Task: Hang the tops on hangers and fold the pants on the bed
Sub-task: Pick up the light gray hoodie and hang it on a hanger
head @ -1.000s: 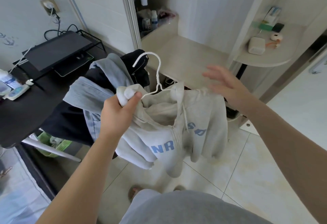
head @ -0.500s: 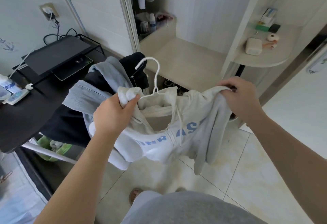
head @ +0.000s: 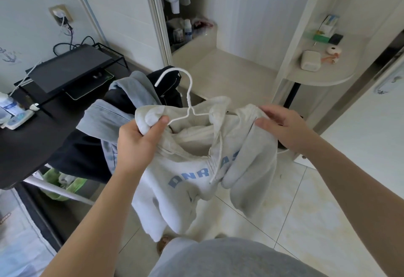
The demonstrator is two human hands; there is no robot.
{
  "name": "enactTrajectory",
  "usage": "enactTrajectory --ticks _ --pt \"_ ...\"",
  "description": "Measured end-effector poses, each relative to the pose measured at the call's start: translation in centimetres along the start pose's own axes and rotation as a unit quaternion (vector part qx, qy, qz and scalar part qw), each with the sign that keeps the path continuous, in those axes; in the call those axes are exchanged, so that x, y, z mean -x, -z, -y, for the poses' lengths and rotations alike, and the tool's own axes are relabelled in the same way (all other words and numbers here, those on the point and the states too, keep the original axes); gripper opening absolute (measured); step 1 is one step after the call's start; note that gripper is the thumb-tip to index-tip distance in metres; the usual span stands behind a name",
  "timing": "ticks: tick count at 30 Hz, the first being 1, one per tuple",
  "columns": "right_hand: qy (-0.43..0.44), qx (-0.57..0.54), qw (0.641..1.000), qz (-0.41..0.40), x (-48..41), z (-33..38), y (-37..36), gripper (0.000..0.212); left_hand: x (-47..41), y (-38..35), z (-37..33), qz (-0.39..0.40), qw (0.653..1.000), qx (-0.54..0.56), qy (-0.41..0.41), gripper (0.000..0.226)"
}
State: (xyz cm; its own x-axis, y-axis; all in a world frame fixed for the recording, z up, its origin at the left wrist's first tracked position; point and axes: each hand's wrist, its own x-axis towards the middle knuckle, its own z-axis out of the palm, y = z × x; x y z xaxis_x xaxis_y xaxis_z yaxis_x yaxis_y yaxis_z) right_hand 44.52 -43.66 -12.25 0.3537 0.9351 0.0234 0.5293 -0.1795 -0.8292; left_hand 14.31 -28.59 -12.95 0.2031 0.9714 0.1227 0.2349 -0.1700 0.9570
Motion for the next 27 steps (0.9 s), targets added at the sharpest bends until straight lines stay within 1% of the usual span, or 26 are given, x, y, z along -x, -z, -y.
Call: enactTrajectory --ticks 1,4,7,9,10,12,13,14,15,17,18,19,20,21,23,25,27 --pt "0.006 -0.007 1.0 0.008 0.1 0.2 -0.1 0.012 -0.1 0.1 -0.1 0.003 1.0 0.009 -0.004 0.066" --pt "0.019 -0.039 0.999 -0.015 0.3 0.3 -0.5 0.019 -0.4 0.7 -0.1 0.016 1.0 0.016 -0.008 0.063" --pt "0.005 -0.058 0.997 -0.04 0.4 0.4 -0.8 0.028 -0.5 1.1 0.0 0.035 0.999 -0.019 -0.007 0.061" --pt "0.017 -0.041 0.997 -0.068 0.4 1.0 -1.0 0.032 -0.7 1.1 0.0 0.04 0.997 -0.068 -0.003 0.053" --pt "0.034 -0.038 0.995 -0.088 0.4 1.6 -1.1 0.034 -0.7 0.9 0.1 0.037 0.993 -0.11 -0.01 0.049" --pt "0.079 -0.043 0.989 -0.118 0.5 3.2 -1.5 0.036 -0.5 0.3 0.0 0.009 0.972 -0.231 -0.047 0.051" --pt "0.103 -0.053 0.986 -0.123 0.6 3.9 -1.6 0.036 -0.4 -0.1 -0.1 -0.01 0.959 -0.275 -0.063 0.053" --pt "0.125 -0.069 0.983 -0.119 0.8 4.7 -1.7 0.036 -0.4 -0.3 -0.3 -0.029 0.955 -0.288 -0.066 0.053" --pt "0.145 -0.085 0.98 -0.11 1.1 5.1 -1.8 0.032 -0.5 -0.3 -0.5 -0.039 0.962 -0.264 -0.051 0.052" --pt "0.155 -0.097 0.98 -0.078 1.3 5.5 -1.6 0.021 -0.8 0.0 -0.7 -0.029 0.994 -0.109 -0.01 0.043" --pt "0.143 -0.099 0.982 -0.069 1.3 5.5 -1.4 0.017 -0.9 0.3 -0.8 -0.014 0.999 -0.032 0.002 0.038" --pt "0.13 -0.099 0.984 -0.071 1.2 5.3 -1.2 0.012 -0.8 0.5 -0.9 -0.002 1.0 0.017 0.005 0.037" --pt "0.115 -0.097 0.986 -0.065 1.2 5.1 -0.9 0.005 -0.7 0.5 -0.8 0.009 0.999 0.042 0.0 0.039" --pt "0.11 -0.076 0.989 -0.058 1.0 4.8 -0.6 0.009 -0.6 0.5 -0.8 0.018 0.998 0.051 -0.009 0.042" --pt "0.111 0.011 0.994 -0.021 0.9 4.5 -0.2 0.016 -0.5 0.1 -0.8 0.037 0.998 0.052 -0.019 0.049" --pt "0.111 0.071 0.991 0.026 0.8 4.6 -0.2 0.014 -0.6 -0.3 -1.0 0.054 0.997 0.045 -0.02 0.052" --pt "0.116 0.096 0.987 0.056 0.7 4.6 -0.6 0.016 -0.6 -0.8 -1.3 0.066 0.997 0.028 -0.009 0.052"
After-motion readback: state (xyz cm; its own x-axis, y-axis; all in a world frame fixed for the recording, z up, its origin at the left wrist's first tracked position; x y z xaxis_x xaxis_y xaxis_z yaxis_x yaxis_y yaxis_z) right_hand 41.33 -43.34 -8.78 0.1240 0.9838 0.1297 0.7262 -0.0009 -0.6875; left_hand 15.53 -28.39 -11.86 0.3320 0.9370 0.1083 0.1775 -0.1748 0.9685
